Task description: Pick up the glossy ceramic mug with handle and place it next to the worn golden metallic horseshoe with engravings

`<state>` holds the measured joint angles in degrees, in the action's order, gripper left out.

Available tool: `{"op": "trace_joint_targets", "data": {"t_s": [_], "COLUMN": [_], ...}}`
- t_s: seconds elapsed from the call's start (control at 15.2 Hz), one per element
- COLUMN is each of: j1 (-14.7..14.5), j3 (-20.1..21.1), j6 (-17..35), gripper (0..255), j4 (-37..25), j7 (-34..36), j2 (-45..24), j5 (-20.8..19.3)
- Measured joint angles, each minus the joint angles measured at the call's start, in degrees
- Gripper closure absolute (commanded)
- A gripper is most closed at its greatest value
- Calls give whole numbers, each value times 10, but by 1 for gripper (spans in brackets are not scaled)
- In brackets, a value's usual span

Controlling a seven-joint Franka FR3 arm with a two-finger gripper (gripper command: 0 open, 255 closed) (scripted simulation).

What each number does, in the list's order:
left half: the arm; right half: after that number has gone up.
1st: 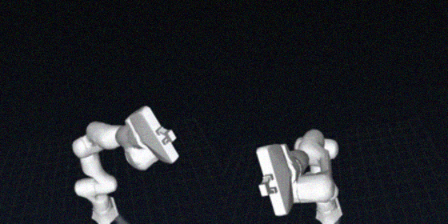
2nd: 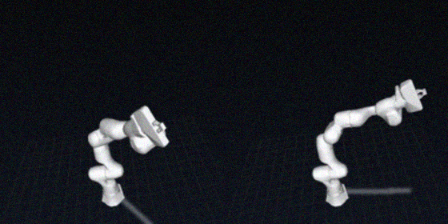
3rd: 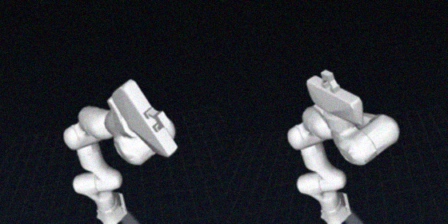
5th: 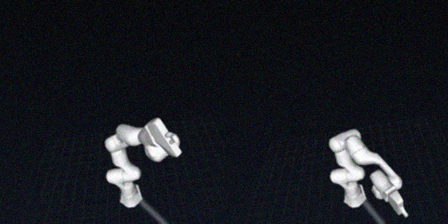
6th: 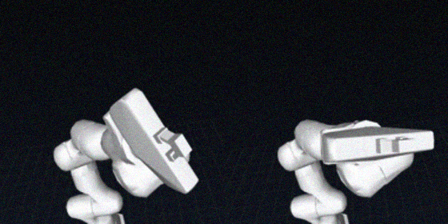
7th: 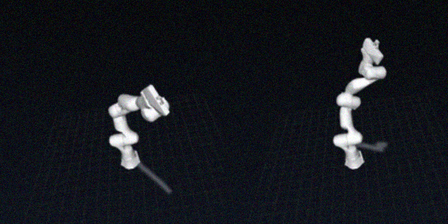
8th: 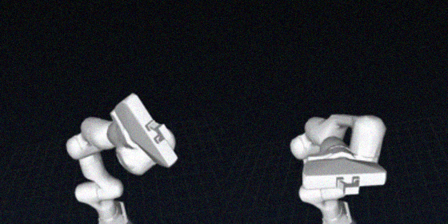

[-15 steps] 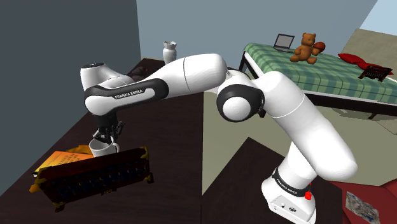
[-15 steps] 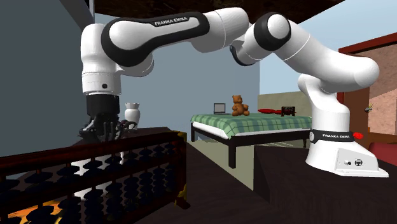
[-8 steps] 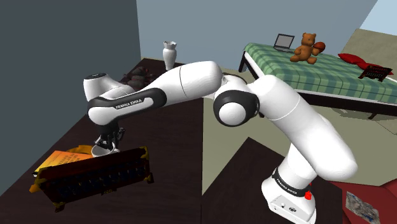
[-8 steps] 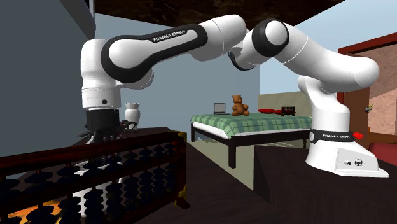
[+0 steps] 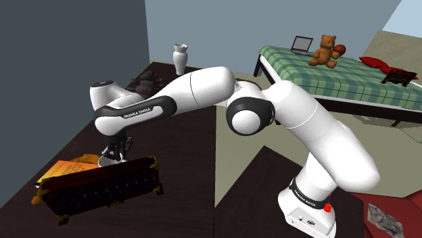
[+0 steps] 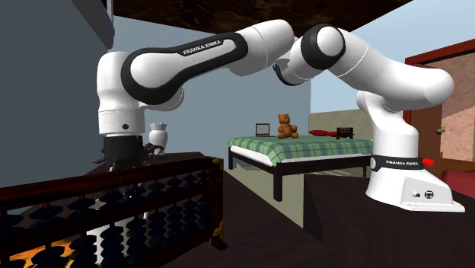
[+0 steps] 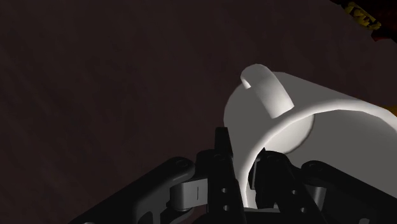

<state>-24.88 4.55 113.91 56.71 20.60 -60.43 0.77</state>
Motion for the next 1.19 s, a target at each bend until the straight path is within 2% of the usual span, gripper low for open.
{"op": "trace_joint_targets", "data": {"t_s": [0.07, 0.46, 0.79, 1.19], "j1": [0, 0, 2, 3], "j3": [0, 0, 0, 0], "j6": [0, 0, -47, -51], "gripper": [0, 0, 0, 0], "j4": [0, 0, -23, -22], "j7": [0, 0, 0, 0], "j2": [0, 0, 25, 29], "j5": [0, 0, 0, 1]}}
